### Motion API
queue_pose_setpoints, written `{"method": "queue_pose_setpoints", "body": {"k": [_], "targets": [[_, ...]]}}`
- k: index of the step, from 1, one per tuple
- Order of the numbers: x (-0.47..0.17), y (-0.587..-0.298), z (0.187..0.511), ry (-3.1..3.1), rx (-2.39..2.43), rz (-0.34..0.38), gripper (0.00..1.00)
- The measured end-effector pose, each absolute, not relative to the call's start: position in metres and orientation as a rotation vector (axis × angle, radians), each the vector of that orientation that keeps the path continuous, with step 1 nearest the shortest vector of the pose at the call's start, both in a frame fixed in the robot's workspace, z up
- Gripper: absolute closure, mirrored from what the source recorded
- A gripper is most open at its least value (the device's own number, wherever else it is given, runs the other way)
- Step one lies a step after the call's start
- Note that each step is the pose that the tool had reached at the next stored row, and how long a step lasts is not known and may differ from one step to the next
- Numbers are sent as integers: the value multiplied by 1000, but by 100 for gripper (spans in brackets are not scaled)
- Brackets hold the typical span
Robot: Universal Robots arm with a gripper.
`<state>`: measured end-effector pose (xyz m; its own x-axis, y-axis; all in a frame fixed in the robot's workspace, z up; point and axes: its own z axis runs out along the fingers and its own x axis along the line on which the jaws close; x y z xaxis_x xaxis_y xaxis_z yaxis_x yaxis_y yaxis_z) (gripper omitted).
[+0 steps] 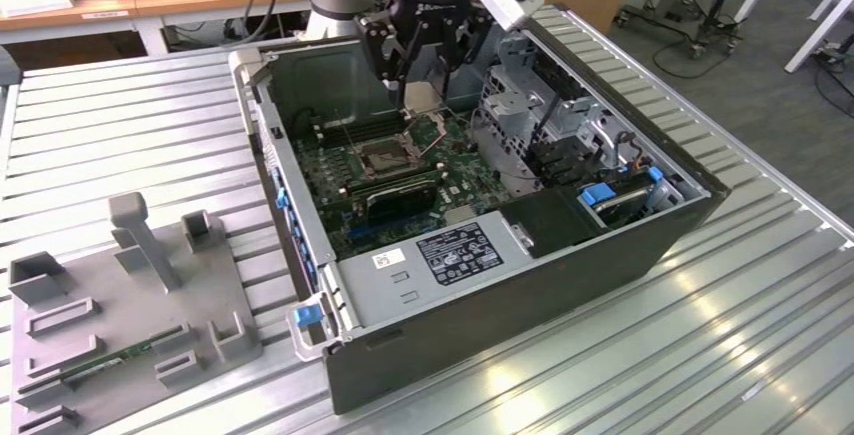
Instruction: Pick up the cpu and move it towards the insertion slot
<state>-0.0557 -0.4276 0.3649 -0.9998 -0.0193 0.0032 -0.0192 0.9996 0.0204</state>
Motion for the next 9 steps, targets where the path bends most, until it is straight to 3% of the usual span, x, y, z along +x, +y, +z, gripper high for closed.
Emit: {"method": "queue_pose_setpoints", "body": {"k": [9], "targets": [[-56, -400, 362, -3138, 30, -32, 45]]}}
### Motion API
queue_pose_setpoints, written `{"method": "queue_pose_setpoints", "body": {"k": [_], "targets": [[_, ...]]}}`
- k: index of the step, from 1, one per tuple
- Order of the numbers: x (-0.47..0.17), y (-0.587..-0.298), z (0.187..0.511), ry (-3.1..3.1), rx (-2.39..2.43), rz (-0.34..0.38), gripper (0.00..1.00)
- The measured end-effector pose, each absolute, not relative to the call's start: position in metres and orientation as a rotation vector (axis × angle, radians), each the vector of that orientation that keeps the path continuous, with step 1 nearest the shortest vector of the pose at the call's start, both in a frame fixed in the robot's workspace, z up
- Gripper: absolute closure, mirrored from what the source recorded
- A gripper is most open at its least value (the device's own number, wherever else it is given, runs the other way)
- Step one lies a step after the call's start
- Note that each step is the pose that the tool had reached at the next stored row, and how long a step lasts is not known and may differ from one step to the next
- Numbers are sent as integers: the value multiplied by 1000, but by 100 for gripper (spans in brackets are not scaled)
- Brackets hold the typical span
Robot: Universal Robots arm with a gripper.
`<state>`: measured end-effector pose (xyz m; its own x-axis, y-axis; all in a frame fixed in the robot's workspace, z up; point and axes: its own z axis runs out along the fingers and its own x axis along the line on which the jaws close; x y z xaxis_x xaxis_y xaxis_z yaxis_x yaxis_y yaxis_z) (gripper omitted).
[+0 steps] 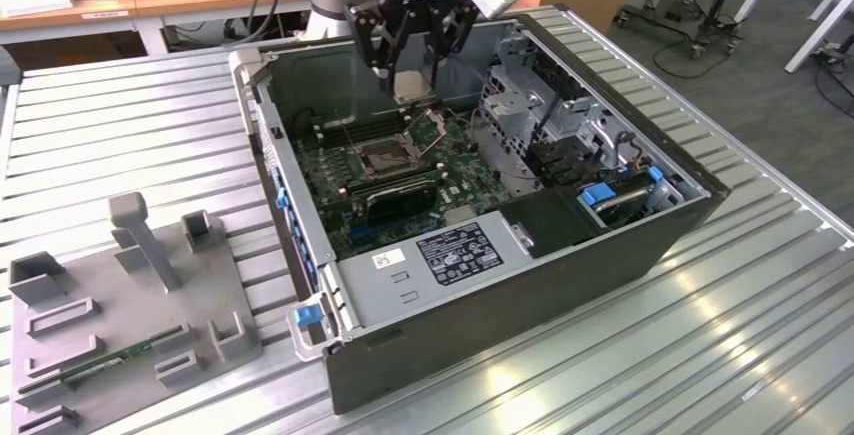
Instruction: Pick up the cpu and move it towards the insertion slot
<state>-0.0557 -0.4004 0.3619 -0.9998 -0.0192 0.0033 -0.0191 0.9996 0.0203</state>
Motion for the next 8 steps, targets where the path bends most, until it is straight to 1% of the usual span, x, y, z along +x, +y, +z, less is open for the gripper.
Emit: {"method": "queue_pose_setpoints", "body": {"k": [8], "targets": [[-56, -381, 360, -3138, 30, -32, 45]]}}
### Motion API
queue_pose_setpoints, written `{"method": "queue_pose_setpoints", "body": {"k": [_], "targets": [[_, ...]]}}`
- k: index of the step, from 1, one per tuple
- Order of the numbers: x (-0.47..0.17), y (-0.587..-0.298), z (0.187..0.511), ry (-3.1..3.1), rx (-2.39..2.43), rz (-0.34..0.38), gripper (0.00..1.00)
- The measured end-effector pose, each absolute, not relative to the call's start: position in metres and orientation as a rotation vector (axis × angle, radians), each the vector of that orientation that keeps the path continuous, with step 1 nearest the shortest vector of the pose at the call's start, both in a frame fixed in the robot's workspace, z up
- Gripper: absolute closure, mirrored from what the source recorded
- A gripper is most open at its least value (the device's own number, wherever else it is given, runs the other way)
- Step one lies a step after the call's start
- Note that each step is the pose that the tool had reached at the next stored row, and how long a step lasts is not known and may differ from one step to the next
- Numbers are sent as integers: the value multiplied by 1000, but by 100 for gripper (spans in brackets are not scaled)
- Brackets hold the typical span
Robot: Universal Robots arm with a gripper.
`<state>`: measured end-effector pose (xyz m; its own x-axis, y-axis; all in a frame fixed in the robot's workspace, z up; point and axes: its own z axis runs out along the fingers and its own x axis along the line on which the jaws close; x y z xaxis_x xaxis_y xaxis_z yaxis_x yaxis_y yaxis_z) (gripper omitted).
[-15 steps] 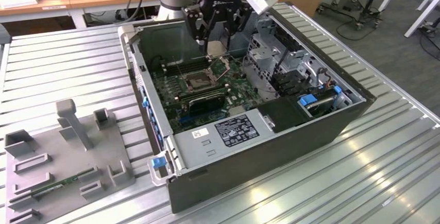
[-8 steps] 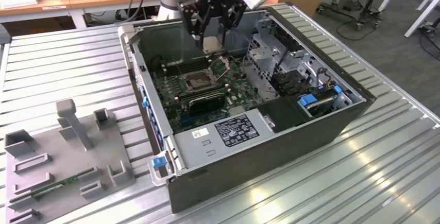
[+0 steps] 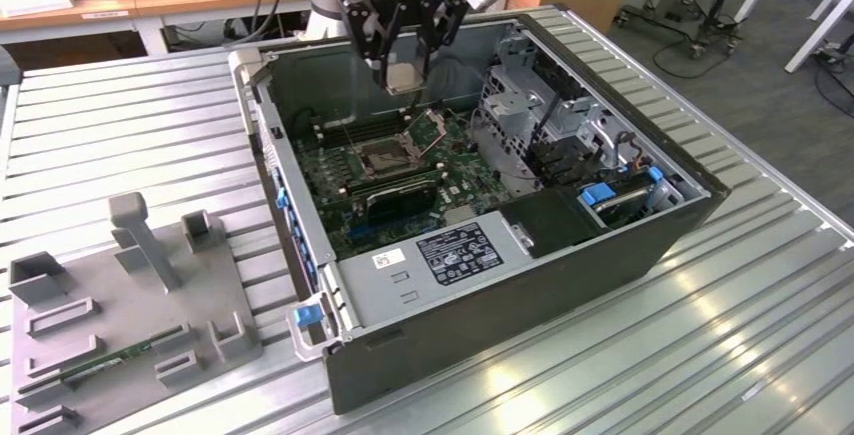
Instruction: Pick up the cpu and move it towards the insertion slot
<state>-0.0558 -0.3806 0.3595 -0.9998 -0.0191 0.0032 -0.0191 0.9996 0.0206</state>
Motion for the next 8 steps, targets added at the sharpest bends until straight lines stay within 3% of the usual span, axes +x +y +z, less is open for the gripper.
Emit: {"method": "queue_pose_setpoints", "body": {"k": [8], "targets": [[-56, -364, 357, -3138, 30, -32, 45]]}}
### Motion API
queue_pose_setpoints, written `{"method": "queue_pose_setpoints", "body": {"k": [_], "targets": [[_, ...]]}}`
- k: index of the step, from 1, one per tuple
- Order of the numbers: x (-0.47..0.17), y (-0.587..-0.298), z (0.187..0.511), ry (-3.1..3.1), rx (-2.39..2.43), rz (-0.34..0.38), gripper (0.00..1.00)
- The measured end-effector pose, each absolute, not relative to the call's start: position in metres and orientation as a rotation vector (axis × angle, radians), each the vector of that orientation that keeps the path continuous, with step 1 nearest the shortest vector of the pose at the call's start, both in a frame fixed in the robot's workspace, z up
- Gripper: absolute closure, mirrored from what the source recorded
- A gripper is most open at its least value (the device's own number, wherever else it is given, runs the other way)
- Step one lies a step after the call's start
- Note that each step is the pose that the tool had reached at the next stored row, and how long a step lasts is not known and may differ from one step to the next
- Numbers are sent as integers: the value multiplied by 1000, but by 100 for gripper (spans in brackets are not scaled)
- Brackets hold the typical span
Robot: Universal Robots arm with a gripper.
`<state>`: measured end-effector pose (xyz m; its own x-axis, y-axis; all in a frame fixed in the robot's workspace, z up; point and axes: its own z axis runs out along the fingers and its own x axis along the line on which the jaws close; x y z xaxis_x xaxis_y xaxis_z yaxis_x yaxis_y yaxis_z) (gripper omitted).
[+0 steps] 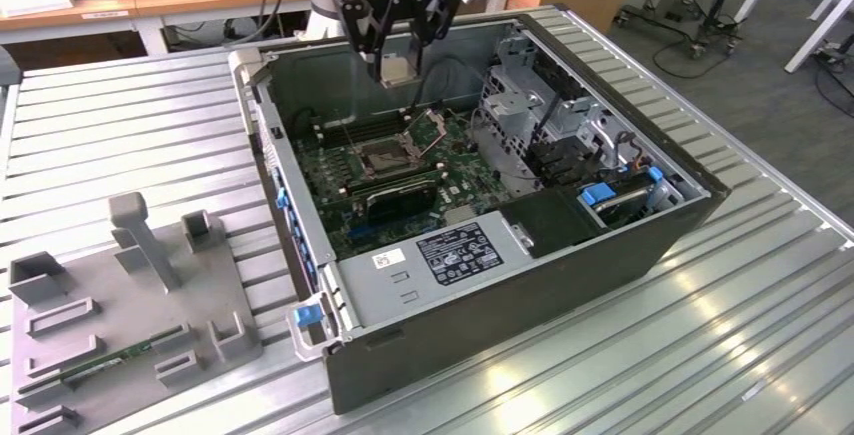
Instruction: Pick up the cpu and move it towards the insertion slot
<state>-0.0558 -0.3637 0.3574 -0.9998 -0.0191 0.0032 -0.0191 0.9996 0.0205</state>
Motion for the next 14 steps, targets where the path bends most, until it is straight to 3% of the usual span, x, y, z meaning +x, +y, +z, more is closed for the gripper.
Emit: {"method": "queue_pose_setpoints", "body": {"k": [14], "targets": [[-56, -350, 352, -3138, 30, -32, 45]]}}
